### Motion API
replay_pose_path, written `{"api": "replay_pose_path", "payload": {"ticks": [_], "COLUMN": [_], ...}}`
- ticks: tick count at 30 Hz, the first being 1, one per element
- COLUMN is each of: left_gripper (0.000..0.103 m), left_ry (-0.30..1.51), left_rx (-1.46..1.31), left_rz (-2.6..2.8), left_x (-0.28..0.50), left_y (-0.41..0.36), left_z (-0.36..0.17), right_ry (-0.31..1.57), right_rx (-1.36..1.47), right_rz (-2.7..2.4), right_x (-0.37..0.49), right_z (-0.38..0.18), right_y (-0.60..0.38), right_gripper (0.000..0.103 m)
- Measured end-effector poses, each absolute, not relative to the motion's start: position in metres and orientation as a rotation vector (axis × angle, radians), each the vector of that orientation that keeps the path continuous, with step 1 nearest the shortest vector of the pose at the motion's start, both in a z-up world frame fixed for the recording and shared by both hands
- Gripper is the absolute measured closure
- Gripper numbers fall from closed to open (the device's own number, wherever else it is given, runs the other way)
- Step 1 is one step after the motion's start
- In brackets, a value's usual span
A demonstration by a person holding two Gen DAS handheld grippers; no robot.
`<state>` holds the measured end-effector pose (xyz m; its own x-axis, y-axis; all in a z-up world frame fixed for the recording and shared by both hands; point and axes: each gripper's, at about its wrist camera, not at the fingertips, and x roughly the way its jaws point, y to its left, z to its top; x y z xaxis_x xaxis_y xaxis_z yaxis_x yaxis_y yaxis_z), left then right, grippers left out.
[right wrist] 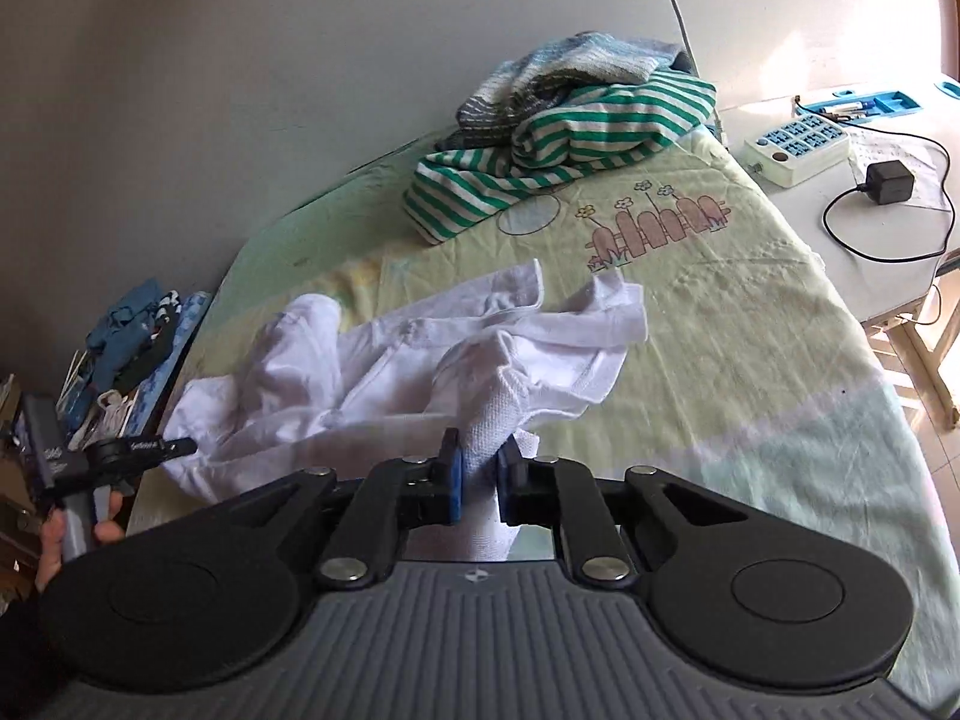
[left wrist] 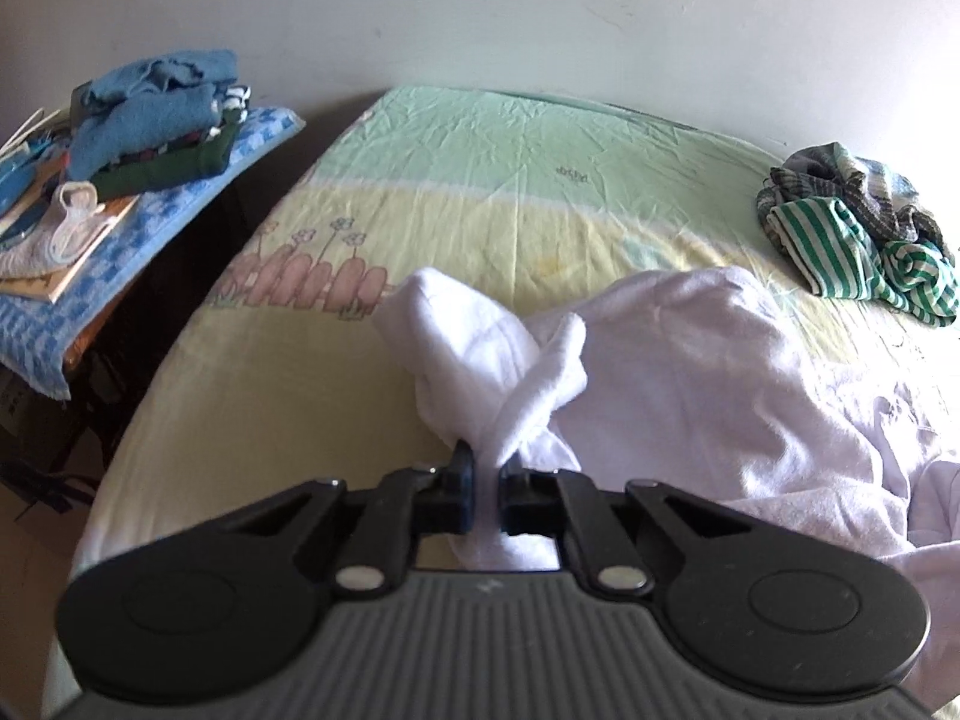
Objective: Fold clothes
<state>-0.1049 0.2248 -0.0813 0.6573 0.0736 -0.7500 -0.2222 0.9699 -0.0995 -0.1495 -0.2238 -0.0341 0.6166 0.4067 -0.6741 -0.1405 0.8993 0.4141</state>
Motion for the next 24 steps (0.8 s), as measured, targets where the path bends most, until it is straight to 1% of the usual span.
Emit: {"api": "replay_pose_path", "payload": {"ticks": [3,8,10,13,17,19,20,21,22,23,24], "left_gripper": [0.098,0.098,0.098,0.098,0.098,0.097,0.095,0.092,0.087,0.084,0.081], "left_ry": [0.815,0.789,0.774,0.786,0.829,0.847,0.856,0.859,0.860,0.850,0.837], "left_rx": [-0.149,-0.115,-0.098,-0.099,-0.076,-0.080,-0.080,-0.079,-0.078,-0.070,-0.060], "left_rz": [0.129,0.105,0.125,0.148,0.144,0.137,0.136,0.142,0.149,0.160,0.172], "left_x": [-0.109,-0.115,-0.115,-0.112,-0.116,-0.123,-0.127,-0.130,-0.133,-0.134,-0.133], "left_y": [0.235,0.255,0.264,0.277,0.285,0.288,0.290,0.291,0.292,0.292,0.292], "left_z": [-0.073,-0.063,-0.059,-0.061,-0.078,-0.086,-0.091,-0.093,-0.094,-0.090,-0.084], "right_ry": [0.884,1.000,1.016,1.030,1.106,1.082,1.047,1.011,0.966,0.921,0.876], "right_rx": [0.302,0.264,0.248,0.228,0.101,0.081,0.096,0.112,0.123,0.133,0.119], "right_rz": [0.365,0.534,0.623,0.783,0.893,0.912,0.900,0.886,0.838,0.789,0.713], "right_x": [-0.197,-0.265,-0.283,-0.287,-0.273,-0.264,-0.257,-0.250,-0.240,-0.230,-0.216], "right_z": [-0.018,-0.023,-0.031,-0.040,-0.053,-0.041,-0.032,-0.022,-0.015,-0.007,-0.004], "right_y": [-0.203,-0.135,-0.104,-0.060,-0.014,-0.023,-0.036,-0.049,-0.065,-0.080,-0.096], "right_gripper": [0.091,0.091,0.091,0.091,0.077,0.076,0.070,0.059,0.051,0.035,0.028]}}
